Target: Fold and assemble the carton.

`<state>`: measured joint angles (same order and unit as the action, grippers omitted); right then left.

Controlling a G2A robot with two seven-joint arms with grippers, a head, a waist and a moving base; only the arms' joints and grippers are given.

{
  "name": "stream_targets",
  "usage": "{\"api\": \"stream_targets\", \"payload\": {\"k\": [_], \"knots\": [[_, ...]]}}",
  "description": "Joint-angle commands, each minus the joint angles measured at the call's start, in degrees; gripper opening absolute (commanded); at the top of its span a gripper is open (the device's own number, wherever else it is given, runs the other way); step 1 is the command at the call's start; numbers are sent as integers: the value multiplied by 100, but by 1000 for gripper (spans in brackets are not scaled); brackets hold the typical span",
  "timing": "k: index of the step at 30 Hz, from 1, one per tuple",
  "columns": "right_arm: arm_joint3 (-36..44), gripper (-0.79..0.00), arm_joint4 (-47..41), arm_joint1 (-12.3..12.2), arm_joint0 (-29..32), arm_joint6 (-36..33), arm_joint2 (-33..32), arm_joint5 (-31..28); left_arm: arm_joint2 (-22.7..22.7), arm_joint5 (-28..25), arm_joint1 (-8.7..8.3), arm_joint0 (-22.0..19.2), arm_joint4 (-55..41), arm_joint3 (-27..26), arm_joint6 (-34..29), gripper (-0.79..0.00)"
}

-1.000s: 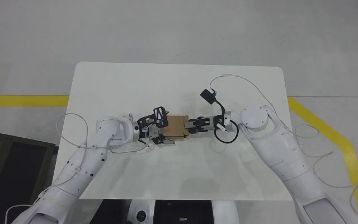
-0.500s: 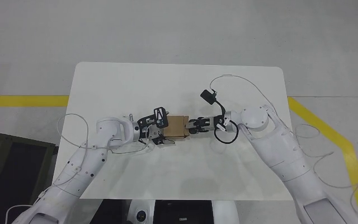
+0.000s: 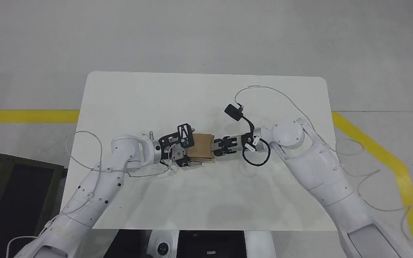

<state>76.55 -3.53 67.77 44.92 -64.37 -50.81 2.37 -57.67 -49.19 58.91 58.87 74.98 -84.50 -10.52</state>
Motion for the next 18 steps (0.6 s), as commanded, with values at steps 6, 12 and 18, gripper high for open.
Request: {"api": "stream_targets", "payload": {"k": [6, 12, 18], "knots": [[66, -628, -90, -56, 100, -10, -209, -96, -8, 0, 1, 9, -3, -1, -18, 0], [249, -637, -204, -143, 310, -79, -481, -196, -9, -9, 2, 13, 10, -5, -19, 0], [252, -730, -146, -185, 410, -14, -579, -138, -8, -10, 6, 11, 3, -3, -30, 0]]}}
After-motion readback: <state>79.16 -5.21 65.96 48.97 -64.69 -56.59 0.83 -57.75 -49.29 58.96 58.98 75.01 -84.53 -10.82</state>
